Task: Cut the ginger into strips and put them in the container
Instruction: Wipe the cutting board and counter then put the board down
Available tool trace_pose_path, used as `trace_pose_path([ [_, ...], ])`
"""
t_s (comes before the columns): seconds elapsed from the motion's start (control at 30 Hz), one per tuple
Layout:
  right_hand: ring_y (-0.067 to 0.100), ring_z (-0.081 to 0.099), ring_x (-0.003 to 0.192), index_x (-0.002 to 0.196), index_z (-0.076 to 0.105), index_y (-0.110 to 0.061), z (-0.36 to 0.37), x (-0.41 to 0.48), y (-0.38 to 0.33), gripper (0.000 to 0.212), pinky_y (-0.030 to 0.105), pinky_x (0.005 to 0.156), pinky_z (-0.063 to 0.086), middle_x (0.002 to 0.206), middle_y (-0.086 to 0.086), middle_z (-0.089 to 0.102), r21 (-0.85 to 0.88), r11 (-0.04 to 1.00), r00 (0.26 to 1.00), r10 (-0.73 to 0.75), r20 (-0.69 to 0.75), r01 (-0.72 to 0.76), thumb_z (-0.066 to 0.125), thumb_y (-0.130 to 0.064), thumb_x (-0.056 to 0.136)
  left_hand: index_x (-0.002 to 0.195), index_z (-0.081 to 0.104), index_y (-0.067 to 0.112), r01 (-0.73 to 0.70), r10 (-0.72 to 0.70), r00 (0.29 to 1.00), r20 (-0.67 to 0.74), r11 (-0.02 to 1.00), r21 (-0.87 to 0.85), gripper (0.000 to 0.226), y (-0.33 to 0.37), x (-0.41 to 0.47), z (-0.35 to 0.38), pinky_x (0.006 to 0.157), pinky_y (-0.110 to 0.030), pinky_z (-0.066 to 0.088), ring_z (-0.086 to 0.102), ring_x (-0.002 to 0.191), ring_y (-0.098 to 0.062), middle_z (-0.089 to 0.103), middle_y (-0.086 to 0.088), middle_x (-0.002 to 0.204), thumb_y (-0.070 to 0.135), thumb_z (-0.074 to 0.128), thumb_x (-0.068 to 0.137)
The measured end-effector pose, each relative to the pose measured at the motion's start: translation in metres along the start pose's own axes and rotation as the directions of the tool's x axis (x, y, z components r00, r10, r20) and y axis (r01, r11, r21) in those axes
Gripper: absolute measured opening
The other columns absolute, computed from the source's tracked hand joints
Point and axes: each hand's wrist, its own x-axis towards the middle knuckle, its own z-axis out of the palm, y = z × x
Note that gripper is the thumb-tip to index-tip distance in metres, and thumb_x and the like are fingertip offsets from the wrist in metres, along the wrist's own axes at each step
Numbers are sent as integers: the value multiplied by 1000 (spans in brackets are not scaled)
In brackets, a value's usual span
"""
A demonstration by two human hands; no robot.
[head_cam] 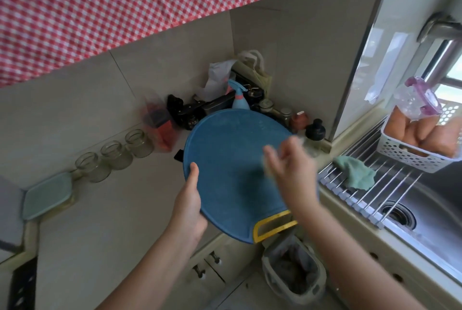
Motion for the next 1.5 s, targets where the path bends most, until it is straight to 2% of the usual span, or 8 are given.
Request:
trace_pose_path([
  [0.2, 12, 41, 47, 60, 41, -18, 62, -69, -17, 36, 27, 39, 37, 57, -6, 45, -195, 942, 960, -257, 109, 274, 49, -34, 91, 120, 60, 1, 12, -14, 997, -77, 1000, -26, 70, -21, -3, 18, 89, -37, 50, 66, 103, -26, 65, -15, 117, 61, 50, 85],
  [0.37, 15, 48, 43, 58, 47, -17, 51, -53, 0, 38, 23, 36, 35, 55, -6, 51, -333, 833, 897, -419, 143, 442, 45, -33, 93, 114, 63, 9, -6, 4, 1000, -28, 997, -75, 54, -17, -1, 22, 80, -37, 52, 70, 90, -23, 72, -9, 103, 54, 43, 92],
  [0.63, 36, 62, 78, 73, 42, -13, -17, 18, 84, 37, 36, 60, 37, 71, 12, 61, -564, 823, 972, 186, 141, -75, 38, -37, 100, 102, 65, 25, -159, 160, 987, -15, 987, 33, 32, 3, -3, 5, 67, -34, 53, 71, 82, -15, 74, 4, 93, 49, 46, 93],
  [0.93, 14, 34, 52, 63, 30, -24, 40, -53, -33, 36, 30, 52, 23, 55, -9, 34, -156, 966, 977, -199, 76, 209, 40, -40, 94, 92, 66, 11, -178, 182, 983, -34, 980, 91, 44, -10, -3, 21, 68, -32, 53, 70, 79, -20, 73, -5, 84, 50, 46, 92],
  [1.07, 16, 39, 47, 62, 38, -18, 54, -60, -35, 41, 27, 48, 20, 51, -5, 40, -159, 960, 968, -207, 145, 229, 35, -43, 94, 64, 55, 12, -87, 91, 993, -75, 994, 61, 52, -19, -10, 21, 53, -25, 47, 64, 53, -14, 57, -2, 52, 56, 45, 91],
  [1.2, 18, 44, 39, 59, 43, -15, 56, -49, -16, 36, 23, 39, 22, 49, -3, 47, -334, 864, 926, -350, 140, 377, 41, -32, 92, 77, 62, 9, -87, 87, 996, -19, 996, 24, 45, -24, -15, 24, 66, -28, 53, 69, 70, -13, 69, -6, 75, 45, 43, 95],
  [1.3, 25, 51, 42, 60, 43, -14, 50, -26, 5, 33, 24, 41, 22, 51, 1, 52, -432, 861, 962, -259, 83, 269, 41, -29, 90, 103, 66, 11, -130, 130, 991, -32, 992, 0, 39, -22, -19, 24, 80, -38, 51, 69, 90, -20, 72, -9, 102, 41, 43, 96],
  [1.5, 40, 58, 77, 72, 37, -11, 18, 3, 31, 35, 38, 61, 30, 75, 15, 61, -400, 913, 993, 104, 49, -76, 41, -32, 100, 99, 62, 22, -135, 136, 989, -59, 991, 17, 32, -13, -24, 13, 46, -28, 53, 71, 67, -14, 74, 4, 78, 47, 42, 95],
])
